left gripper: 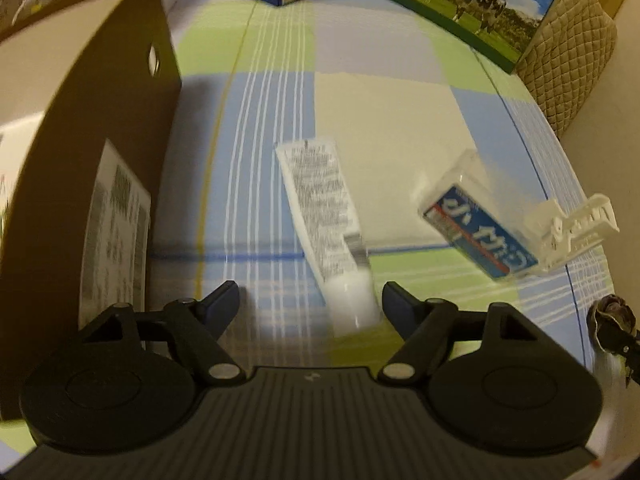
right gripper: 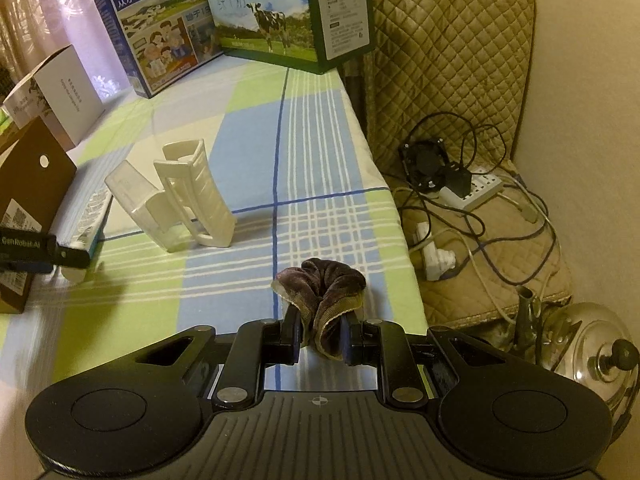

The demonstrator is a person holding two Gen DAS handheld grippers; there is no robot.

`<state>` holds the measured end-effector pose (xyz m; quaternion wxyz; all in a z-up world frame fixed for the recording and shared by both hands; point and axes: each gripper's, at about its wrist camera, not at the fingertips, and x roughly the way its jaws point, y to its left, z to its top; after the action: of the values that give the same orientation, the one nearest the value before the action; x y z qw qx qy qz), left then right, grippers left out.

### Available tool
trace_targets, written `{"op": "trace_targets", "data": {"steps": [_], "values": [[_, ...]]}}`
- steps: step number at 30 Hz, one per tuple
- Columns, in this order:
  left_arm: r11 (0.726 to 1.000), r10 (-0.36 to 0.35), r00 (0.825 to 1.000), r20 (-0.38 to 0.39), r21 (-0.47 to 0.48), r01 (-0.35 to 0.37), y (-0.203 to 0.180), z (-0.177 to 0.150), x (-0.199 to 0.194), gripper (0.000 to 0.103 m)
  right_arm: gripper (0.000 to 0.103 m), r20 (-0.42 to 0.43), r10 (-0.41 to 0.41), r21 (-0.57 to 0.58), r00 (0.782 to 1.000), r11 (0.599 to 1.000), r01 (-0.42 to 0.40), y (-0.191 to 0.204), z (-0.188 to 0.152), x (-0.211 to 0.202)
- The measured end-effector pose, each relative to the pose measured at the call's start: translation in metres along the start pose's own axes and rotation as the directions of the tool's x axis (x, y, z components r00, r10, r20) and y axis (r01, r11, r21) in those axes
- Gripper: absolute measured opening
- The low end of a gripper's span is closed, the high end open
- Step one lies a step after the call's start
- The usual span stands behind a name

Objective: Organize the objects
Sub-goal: 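Grasp the white toothpaste tube with the left tool while the right tool holds the scrunchie, then carry the toothpaste tube and scrunchie toward the brown box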

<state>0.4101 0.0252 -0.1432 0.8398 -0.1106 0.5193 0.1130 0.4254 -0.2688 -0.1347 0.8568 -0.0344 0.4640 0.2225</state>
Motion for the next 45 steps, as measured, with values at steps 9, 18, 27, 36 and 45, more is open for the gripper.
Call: {"op": "trace_targets", "data": {"steps": [9, 18, 27, 36, 45], "values": [[0.99, 0.036, 0.999, 0.028, 0.134, -0.04, -0.016, 0.02, 0.014, 0.045, 0.016, 0.004, -0.001, 0.005, 1.0, 1.0, 0.001, 0.0, 0.001, 0.0], [0.985, 0.038, 0.999, 0.022, 0.169, -0.041, -0.008, -0.008, -0.004, 0.035, 0.016, 0.002, 0.035, -0.021, 0.999, 0.999, -0.035, 0.012, -0.005, -0.007], [0.979, 0.006, 0.999, -0.035, 0.204, 0.001, 0.012, -0.078, -0.047, 0.035, 0.016, -0.059, 0.156, -0.101, 0.986, 0.982, -0.162, 0.049, -0.026, -0.016], [0.99, 0.007, 0.996, -0.085, 0.143, 0.006, 0.043, -0.121, -0.076, 0.035, 0.016, -0.131, 0.25, -0.174, 0.959, 0.947, -0.271, 0.085, -0.054, -0.026], [0.988, 0.021, 0.997, -0.072, 0.156, -0.01, 0.032, -0.116, -0.073, 0.037, 0.016, -0.118, 0.252, -0.194, 0.96, 0.943, -0.271, 0.096, -0.064, -0.041]]}}
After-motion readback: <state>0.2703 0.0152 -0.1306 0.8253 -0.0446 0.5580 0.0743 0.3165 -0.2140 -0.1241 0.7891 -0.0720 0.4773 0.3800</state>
